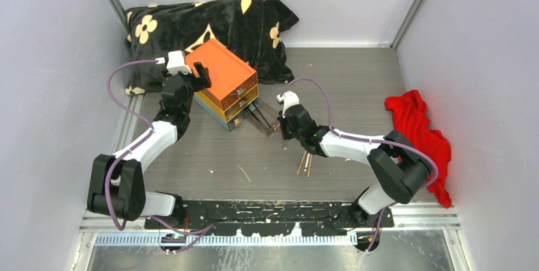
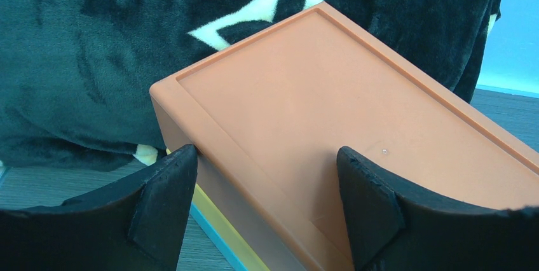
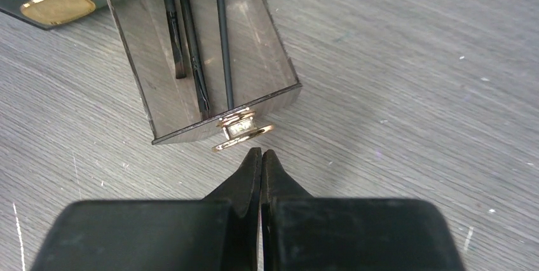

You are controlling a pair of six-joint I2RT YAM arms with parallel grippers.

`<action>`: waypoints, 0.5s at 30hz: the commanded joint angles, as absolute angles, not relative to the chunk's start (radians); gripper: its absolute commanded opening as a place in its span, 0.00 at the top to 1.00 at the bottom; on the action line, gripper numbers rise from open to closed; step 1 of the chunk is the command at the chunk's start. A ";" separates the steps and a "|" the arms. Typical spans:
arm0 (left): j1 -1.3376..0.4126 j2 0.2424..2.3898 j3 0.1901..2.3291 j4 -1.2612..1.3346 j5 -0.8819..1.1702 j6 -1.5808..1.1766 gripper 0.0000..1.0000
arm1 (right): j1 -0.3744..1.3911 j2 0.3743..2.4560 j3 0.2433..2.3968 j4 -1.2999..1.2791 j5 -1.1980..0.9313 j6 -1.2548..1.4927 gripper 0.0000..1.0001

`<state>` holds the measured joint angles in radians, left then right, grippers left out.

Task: Organize the makeup
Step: Close the drawer in the storage box.

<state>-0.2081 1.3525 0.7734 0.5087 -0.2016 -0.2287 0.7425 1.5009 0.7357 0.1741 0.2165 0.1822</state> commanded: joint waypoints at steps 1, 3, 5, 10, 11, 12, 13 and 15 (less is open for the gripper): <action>-0.236 1.424 0.718 0.228 -0.081 -0.176 0.23 | 0.733 1.552 0.758 0.286 0.145 0.218 0.99; -0.236 1.425 0.718 0.229 -0.082 -0.176 0.23 | 0.729 1.574 0.772 0.295 0.140 0.216 0.99; -0.236 1.424 0.718 0.229 -0.082 -0.176 0.23 | 0.720 1.596 0.783 0.308 0.122 0.214 0.99; -0.236 1.425 0.720 0.227 -0.080 -0.176 0.22 | 0.703 1.660 0.842 0.335 0.093 0.202 0.99; -0.236 1.425 0.720 0.227 -0.080 -0.175 0.23 | 0.702 1.673 0.857 0.342 0.089 0.199 0.99; -0.236 1.426 0.721 0.227 -0.080 -0.175 0.23 | 0.701 1.686 0.872 0.348 0.085 0.196 0.99; -0.236 1.426 0.721 0.226 -0.080 -0.174 0.22 | 0.699 1.705 0.885 0.353 0.083 0.194 0.99; -0.235 1.427 0.721 0.226 -0.080 -0.175 0.23 | 0.697 1.732 0.916 0.362 0.075 0.192 0.99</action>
<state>-0.2081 1.3533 0.7738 0.5083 -0.2012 -0.2287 0.7021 1.6901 0.8127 0.2279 0.1059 0.1940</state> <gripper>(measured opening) 0.782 0.029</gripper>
